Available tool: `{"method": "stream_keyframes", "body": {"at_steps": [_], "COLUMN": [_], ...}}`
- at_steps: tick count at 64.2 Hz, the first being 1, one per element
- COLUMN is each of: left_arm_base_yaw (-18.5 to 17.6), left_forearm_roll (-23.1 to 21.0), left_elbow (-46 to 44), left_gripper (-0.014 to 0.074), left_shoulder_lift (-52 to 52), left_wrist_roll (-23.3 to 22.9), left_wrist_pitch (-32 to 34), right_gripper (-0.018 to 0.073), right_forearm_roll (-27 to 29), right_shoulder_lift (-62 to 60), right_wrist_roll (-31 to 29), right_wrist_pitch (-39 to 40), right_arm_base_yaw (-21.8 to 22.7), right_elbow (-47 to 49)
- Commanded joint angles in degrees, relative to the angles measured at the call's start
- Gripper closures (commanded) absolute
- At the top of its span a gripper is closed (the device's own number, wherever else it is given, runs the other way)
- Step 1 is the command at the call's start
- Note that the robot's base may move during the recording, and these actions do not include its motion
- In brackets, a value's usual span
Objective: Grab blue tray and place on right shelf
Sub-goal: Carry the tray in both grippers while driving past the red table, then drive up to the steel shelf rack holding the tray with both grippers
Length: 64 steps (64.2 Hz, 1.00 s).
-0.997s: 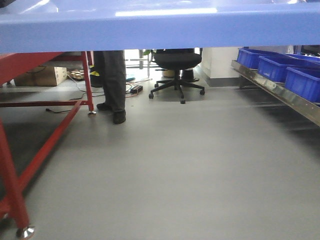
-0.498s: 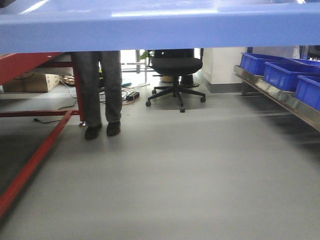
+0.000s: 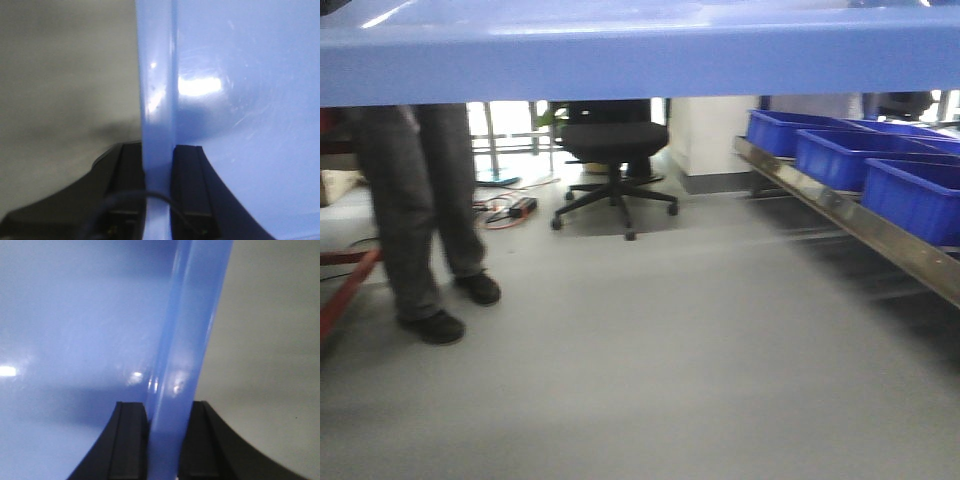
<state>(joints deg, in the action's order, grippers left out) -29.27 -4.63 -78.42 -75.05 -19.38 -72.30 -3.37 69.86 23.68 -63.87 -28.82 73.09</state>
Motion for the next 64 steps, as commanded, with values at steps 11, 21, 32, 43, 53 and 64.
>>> {"method": "stream_keyframes", "body": {"at_steps": [11, 21, 32, 43, 53, 64], "left_arm_base_yaw": [-0.6, -0.6, -0.6, -0.6, -0.6, -0.6], "left_forearm_roll": [-2.5, -2.5, -2.5, -2.5, -2.5, -2.5], "left_elbow": [-2.0, -2.0, -2.0, -2.0, -2.0, -2.0], "left_gripper": [0.0645, 0.0645, 0.0645, 0.0645, 0.0645, 0.0645], "left_shoulder_lift": [1.3, 1.3, 1.3, 1.3, 1.3, 1.3], "left_wrist_roll": [0.6, 0.6, 0.6, 0.6, 0.6, 0.6], "left_wrist_pitch": [-4.2, -4.2, -4.2, -4.2, -4.2, -4.2], "right_gripper": [0.0502, 0.0502, 0.0502, 0.0502, 0.0502, 0.0502], "right_forearm_roll": [-0.1, -0.1, -0.1, -0.1, -0.1, -0.1], "right_shoulder_lift": [-1.5, -1.5, -1.5, -1.5, -1.5, -1.5], "right_wrist_roll": [-1.7, -1.7, -1.7, -1.7, -1.7, -1.7], "right_wrist_pitch": [3.4, 3.4, 3.4, 3.4, 3.4, 3.4], "right_arm_base_yaw": [0.1, 0.1, 0.1, 0.1, 0.1, 0.1], "right_elbow": [1.7, 1.7, 1.7, 1.7, 1.7, 1.7]}}
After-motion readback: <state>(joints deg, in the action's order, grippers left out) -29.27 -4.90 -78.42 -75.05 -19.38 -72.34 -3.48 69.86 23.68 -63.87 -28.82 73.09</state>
